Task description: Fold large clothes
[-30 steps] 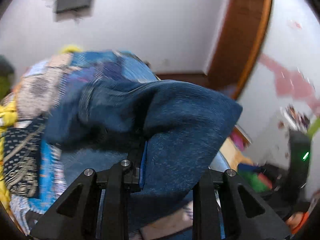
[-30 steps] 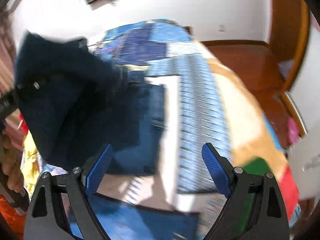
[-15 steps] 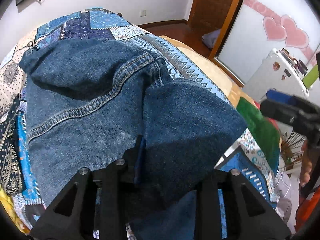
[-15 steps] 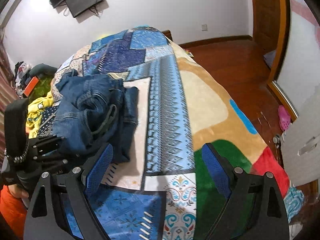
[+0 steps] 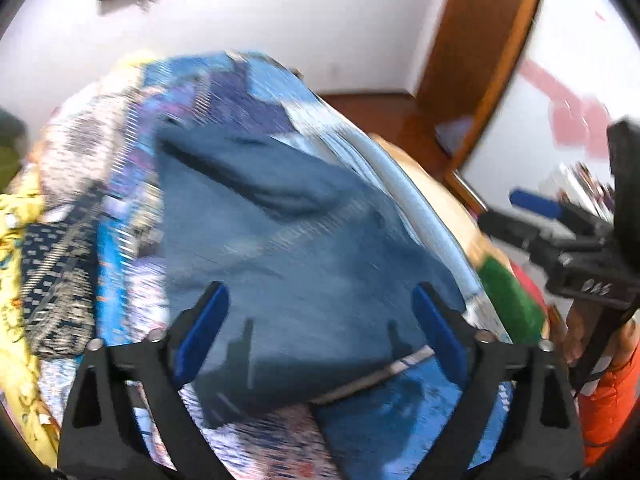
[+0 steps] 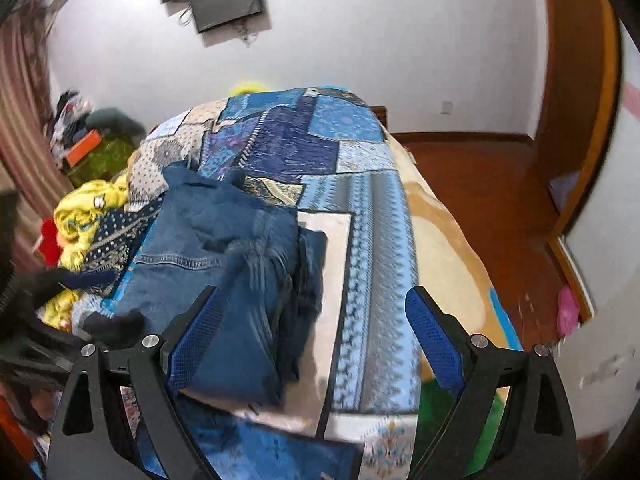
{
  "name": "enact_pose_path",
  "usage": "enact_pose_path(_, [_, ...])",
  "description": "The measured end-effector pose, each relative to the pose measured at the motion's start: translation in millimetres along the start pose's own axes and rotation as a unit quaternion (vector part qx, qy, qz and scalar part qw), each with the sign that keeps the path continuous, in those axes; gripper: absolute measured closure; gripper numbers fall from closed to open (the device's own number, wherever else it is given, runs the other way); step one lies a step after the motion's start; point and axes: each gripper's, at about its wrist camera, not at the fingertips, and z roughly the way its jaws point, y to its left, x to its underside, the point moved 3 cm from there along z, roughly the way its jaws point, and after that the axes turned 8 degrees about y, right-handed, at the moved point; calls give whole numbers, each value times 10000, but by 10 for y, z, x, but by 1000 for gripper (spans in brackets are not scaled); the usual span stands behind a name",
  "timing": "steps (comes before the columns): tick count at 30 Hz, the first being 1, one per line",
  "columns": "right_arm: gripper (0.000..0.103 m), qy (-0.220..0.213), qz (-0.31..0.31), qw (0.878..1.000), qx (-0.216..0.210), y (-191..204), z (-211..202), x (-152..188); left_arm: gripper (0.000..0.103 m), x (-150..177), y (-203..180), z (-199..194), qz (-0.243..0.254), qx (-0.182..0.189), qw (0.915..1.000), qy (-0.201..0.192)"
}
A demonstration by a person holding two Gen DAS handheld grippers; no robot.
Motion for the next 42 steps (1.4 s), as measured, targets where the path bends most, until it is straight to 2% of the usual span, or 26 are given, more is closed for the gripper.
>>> enact_pose_path(2, [12,59,-163,9998,57,79,104,-73,1,-58,223,-69,-168,-310,9991,-248])
enact_pose_path(4, [12,168,-296,9994,-40,161,248,-143,1,-96,402,-28,-252,-583,9977,-251])
enact_pose_path(7, [12,430,-456,9972,-397,285,482,-235,1,-102,756,191,-576,-915,9941,56])
enact_pose_path(10, [12,761,-458,9945,-556,325,740,-298,1,15,979,401,-960,-1093,9887,364])
enact_pose_path(13, [12,1057,-340,9925,-504,248,1025,-256,1,223,1076,650,-1082,-1077,9860,676])
enact_pose_path(15, [12,1230,-192,9912,-459,136,1161,-171,0,319,1089,683,-1107,-1014,9871,555])
enact_pose_path(17, [9,1371,-1,9885,-641,27,1248,-63,0,397,1090,659,-1152,-875,9885,430])
enact_pose_path(21, [3,1392,311,9862,-839,-125,1205,114,0,480,1065,610,-1135,-759,9898,411])
enact_pose_path(28, [0,1395,299,9881,-576,-180,998,247,0,493,1003,470,-992,-957,9894,457])
enact_pose_path(33, [0,1367,-18,9899,-374,-104,919,153,1,481,986,376,-714,-1270,9883,460])
enact_pose_path(35, [0,1294,-35,9905,-469,-89,861,105,1,455,1005,337,-669,-1373,9873,440])
enact_pose_path(37, [0,1134,30,9914,-653,-77,761,40,1,405,1037,277,-700,-1327,9881,342])
enact_pose_path(40, [0,994,208,9882,-1144,-52,709,-34,1,291,1087,255,-790,-1026,9912,273])
enact_pose_path(42, [0,1068,365,9829,-1459,-29,761,-52,1,217,1114,318,-832,-598,9942,331])
